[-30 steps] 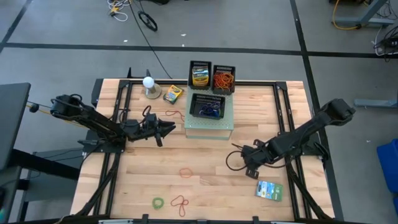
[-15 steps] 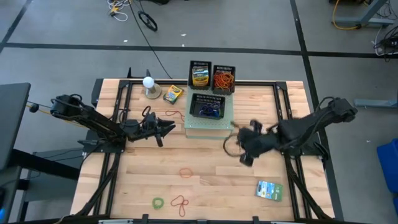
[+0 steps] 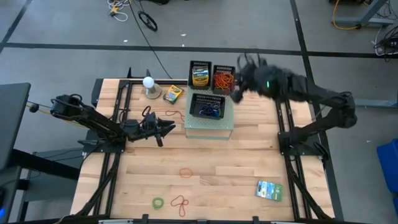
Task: Pick & Place Office Desk Supplies
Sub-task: Put the red rubber band into the top right black bin on the shelf
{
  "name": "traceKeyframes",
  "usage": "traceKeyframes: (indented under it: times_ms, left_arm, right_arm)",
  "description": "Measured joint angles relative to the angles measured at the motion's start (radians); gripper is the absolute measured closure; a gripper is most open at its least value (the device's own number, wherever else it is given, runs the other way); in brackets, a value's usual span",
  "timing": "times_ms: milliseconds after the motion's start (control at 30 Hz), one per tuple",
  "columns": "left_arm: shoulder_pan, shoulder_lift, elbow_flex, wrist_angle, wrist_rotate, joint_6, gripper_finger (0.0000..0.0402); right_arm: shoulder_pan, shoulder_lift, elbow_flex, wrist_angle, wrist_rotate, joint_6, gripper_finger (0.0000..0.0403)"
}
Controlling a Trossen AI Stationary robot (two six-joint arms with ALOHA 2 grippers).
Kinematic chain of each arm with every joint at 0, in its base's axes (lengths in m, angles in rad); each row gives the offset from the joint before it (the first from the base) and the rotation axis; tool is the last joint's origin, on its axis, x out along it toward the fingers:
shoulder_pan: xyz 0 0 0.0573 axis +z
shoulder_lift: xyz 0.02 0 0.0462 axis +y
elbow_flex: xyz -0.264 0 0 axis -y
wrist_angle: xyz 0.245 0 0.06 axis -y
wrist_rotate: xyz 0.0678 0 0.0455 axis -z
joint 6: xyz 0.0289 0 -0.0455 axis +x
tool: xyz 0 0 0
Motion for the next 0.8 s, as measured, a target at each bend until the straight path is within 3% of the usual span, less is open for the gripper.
traceKeyframes:
  times_ms: [167, 333, 800]
  left_arm:
    - [0.000, 0.000, 0.000, -0.006, 0.000, -0.006, 0.0282]
    - [0.000, 0.000, 0.000, -0.007, 0.000, -0.010, 0.0282]
    - [0.000, 0.000, 0.000, -0.007, 0.000, -0.020, 0.0282]
  right_arm:
    - [-0.230, 0.051, -0.003, 0.124, -0.165, -0.096, 0.0397]
    - [-0.365, 0.155, -0.004, 0.144, -0.255, -0.128, 0.0397]
    - [-0.442, 0.371, -0.005, 0.098, -0.291, -0.077, 0.0381]
